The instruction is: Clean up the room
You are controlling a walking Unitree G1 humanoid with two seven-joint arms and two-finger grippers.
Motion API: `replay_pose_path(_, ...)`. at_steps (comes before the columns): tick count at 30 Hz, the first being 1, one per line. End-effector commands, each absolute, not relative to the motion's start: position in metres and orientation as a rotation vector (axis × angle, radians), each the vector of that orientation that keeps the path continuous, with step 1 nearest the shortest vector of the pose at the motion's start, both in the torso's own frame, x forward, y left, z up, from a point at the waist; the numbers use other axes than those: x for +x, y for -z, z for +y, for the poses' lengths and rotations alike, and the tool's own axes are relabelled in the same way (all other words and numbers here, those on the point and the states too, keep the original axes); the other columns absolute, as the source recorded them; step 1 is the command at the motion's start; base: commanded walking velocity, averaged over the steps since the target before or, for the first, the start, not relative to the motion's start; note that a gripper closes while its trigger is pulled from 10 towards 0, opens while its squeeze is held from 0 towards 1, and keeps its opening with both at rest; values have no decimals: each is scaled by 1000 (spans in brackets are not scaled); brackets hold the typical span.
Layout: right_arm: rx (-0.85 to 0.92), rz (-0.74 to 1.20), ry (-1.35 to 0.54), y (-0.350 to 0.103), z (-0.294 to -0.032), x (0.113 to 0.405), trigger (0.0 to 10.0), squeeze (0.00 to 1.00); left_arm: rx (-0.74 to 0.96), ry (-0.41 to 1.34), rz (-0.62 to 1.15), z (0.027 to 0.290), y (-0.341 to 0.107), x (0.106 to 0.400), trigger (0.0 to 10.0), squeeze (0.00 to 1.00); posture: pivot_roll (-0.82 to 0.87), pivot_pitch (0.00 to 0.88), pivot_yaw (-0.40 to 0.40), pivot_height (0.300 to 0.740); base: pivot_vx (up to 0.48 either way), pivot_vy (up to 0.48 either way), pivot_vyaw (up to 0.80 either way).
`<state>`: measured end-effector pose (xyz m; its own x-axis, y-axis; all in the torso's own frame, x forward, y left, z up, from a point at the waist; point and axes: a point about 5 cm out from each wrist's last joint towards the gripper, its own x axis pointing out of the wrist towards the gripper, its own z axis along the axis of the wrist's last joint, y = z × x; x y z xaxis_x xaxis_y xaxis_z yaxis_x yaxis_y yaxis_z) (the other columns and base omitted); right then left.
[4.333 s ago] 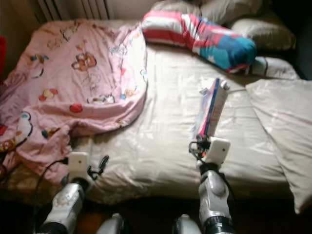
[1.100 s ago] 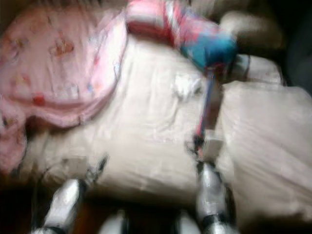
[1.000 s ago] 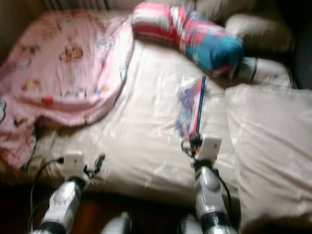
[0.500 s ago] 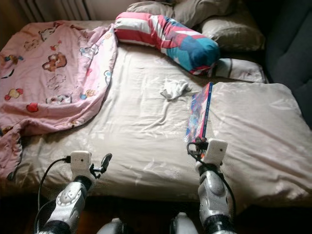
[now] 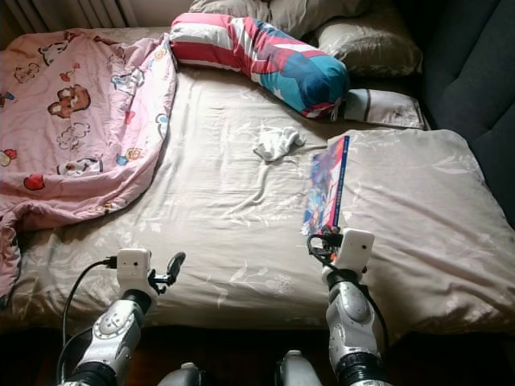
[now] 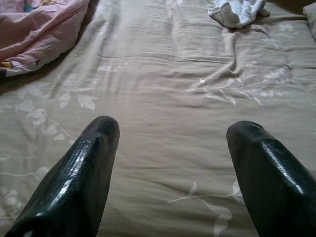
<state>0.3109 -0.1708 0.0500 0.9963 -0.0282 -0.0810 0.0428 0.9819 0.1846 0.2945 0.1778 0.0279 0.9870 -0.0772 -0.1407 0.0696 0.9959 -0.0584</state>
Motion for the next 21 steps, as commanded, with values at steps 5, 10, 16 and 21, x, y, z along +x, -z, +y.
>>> replay_pose_path(5,190,53,44,-53,-171,311,10000,0,-50,66,180,182,-20,287,10000,0,-9,189,34,694,161,0,0)
replay_pose_path(10,190,53,45,-53,-172,311,10000,0,-50,66,180,182,-20,287,10000,0,-8,190,34,694,281,0,0)
replay_pose_path(16,190,55,45,-52,-171,312,10000,0,-49,65,180,183,-20,287,10000,0,-6,190,34,694,286,0,0)
replay_pose_path(21,191,56,47,-52,-171,312,10000,0,-49,61,179,183,-20,287,10000,0,-7,192,33,694,175,0,0)
